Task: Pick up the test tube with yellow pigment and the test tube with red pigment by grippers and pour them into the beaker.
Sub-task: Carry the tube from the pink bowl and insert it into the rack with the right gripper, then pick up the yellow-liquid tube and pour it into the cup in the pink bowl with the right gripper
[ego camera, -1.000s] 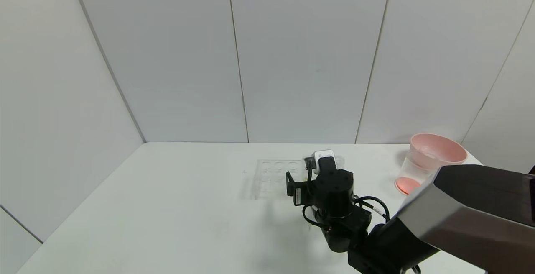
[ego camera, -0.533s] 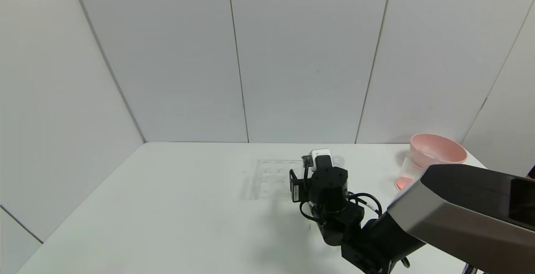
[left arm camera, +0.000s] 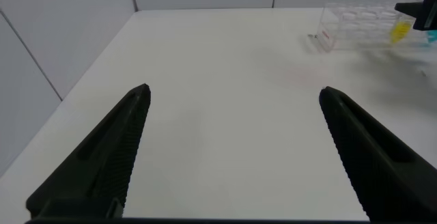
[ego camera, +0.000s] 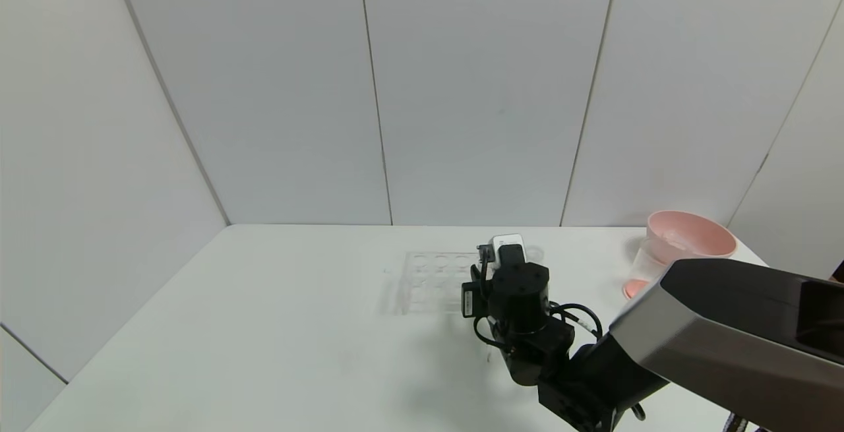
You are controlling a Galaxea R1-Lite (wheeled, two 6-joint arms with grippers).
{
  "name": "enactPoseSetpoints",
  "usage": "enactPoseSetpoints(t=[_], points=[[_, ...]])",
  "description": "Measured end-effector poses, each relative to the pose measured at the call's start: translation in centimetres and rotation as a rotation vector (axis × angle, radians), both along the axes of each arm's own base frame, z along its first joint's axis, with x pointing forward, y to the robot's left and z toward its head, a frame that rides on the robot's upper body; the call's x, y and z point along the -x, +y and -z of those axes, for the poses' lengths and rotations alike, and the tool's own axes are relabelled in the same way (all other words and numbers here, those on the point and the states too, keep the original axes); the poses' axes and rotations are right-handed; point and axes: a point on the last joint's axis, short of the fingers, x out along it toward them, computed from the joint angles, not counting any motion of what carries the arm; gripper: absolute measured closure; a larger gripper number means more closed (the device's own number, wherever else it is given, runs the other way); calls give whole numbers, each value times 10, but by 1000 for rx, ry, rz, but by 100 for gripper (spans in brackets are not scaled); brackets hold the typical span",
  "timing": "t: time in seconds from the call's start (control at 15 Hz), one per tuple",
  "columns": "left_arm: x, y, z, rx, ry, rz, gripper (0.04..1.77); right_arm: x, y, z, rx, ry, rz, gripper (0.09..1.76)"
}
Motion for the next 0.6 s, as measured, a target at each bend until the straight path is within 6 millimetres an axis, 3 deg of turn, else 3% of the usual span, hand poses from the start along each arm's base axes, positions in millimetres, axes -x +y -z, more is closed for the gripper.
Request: enactPoseSetpoints(t=[0.6], points=[[0, 0, 0, 0, 0, 0, 5, 0, -4, -22, -32, -40, 3, 133]])
